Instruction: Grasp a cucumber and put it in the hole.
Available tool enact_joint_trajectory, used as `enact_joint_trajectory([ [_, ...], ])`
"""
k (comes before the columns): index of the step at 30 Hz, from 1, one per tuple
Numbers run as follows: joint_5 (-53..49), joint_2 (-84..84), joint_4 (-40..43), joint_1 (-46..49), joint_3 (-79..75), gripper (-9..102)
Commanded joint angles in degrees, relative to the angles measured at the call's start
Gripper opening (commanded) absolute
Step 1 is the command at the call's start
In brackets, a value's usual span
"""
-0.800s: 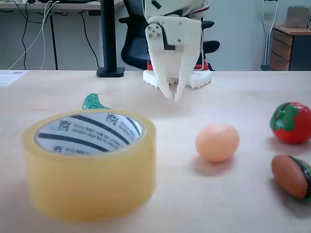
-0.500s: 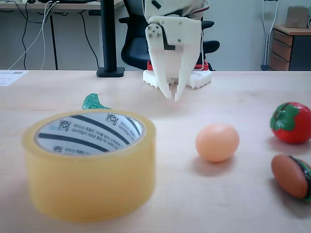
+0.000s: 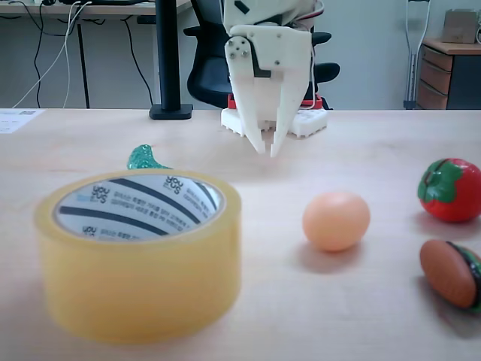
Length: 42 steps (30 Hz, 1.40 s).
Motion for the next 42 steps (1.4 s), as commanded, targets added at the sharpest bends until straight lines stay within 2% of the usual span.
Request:
enact_joint_trajectory([
  [1,9.76,0.09,0.97,0.35,0.0,0],
  [31,9.84,0.18,0.7,0.35,0.0,0],
  [38,9.76,0.18,-9.84,0.44,-3.43,0],
  [42,8.96,0.0,-10.63,2.11,-7.65,0],
])
